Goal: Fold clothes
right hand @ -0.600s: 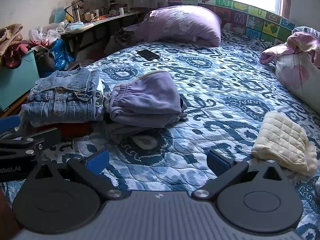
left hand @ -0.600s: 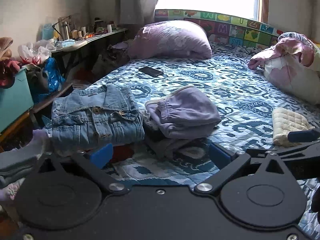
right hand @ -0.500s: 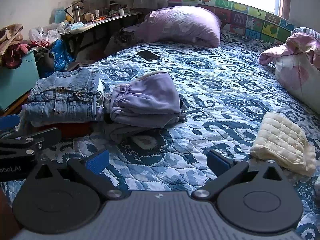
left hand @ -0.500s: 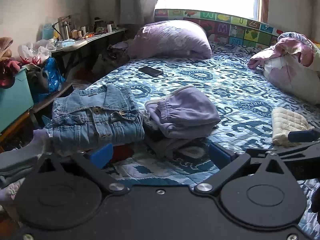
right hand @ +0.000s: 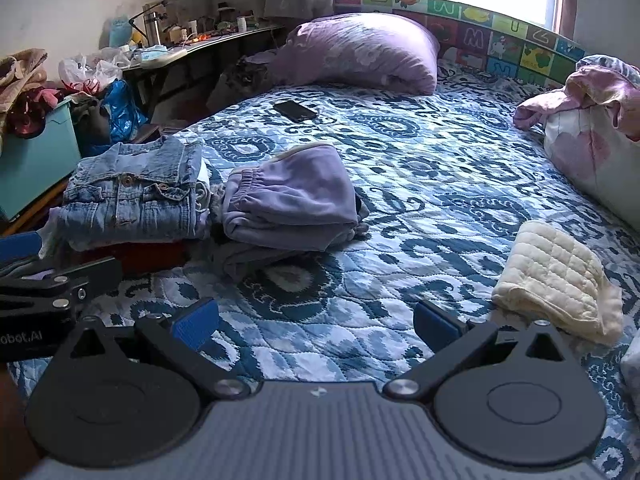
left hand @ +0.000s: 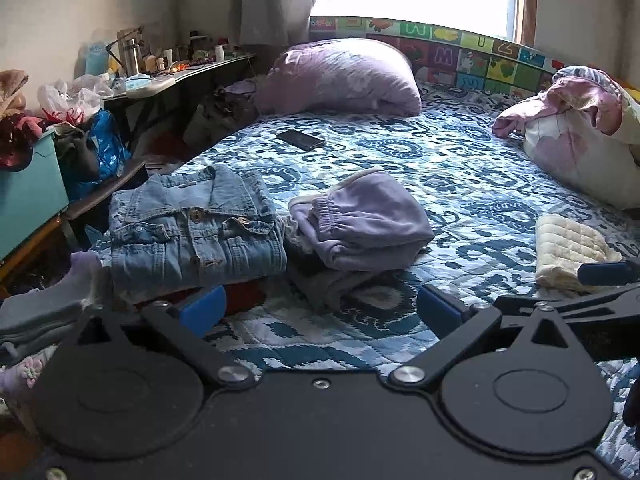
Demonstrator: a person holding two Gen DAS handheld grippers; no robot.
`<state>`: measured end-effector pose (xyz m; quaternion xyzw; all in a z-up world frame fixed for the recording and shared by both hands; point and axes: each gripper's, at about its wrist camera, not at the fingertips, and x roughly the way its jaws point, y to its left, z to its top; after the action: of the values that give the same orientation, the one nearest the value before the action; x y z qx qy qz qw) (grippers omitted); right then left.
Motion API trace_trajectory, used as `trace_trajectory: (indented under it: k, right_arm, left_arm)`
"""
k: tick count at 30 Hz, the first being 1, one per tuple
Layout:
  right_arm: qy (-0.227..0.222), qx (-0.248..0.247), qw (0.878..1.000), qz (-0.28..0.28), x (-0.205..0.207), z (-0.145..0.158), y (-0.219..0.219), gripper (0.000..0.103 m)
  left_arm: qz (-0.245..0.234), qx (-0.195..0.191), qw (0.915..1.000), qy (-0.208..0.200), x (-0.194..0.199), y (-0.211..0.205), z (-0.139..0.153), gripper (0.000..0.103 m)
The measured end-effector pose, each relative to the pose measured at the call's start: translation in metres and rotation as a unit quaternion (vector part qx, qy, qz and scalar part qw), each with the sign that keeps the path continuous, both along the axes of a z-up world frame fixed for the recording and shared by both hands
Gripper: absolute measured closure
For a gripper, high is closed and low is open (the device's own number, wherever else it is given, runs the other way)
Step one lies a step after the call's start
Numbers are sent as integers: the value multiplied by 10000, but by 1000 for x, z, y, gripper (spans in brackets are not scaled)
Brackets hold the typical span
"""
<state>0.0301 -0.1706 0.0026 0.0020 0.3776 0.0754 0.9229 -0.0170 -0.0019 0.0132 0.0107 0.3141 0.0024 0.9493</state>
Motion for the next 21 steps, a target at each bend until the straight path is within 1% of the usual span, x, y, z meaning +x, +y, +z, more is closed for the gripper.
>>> trace_trajectory:
  k: [11, 21]
  right_arm:
    - [-9, -20, 10000, 21, -7, 6, 1, 0]
    - [20, -19, 10000, 3, -6, 4, -1, 0]
  left_arm:
    - [-4, 0, 10000, -32, -3, 3, 4, 0]
    - [-54, -8, 10000, -28, -4, 4, 5, 0]
